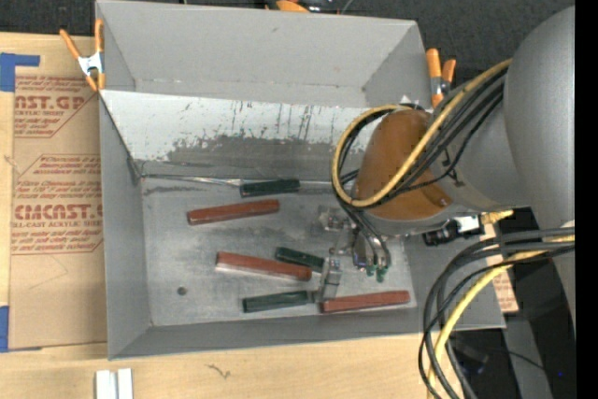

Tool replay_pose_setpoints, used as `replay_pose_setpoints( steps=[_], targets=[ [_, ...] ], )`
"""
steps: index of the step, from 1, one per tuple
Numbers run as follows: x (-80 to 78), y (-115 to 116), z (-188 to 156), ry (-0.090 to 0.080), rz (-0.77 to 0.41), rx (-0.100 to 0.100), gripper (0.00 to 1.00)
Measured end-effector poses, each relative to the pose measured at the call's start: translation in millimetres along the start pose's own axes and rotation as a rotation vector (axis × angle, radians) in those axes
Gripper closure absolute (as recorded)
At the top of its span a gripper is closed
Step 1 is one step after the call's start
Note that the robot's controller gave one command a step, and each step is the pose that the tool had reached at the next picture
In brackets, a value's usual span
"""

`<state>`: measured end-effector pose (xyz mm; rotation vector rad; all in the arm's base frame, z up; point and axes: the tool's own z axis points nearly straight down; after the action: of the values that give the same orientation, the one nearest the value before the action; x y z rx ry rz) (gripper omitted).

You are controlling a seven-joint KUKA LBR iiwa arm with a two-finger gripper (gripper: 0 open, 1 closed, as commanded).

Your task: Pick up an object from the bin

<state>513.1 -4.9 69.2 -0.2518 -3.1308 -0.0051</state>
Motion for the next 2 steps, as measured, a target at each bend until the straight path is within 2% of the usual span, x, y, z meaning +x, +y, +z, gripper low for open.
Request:
replay_pose_setpoints(
  steps=[1,2],
  targets=[
    [-0.7,-2.9,-0.8,-0.001,0.003,0.003,1.00],
    [-20.3,-24.5,-121.4,-0.007,-0.283,0.004,1.00]
  ],
)
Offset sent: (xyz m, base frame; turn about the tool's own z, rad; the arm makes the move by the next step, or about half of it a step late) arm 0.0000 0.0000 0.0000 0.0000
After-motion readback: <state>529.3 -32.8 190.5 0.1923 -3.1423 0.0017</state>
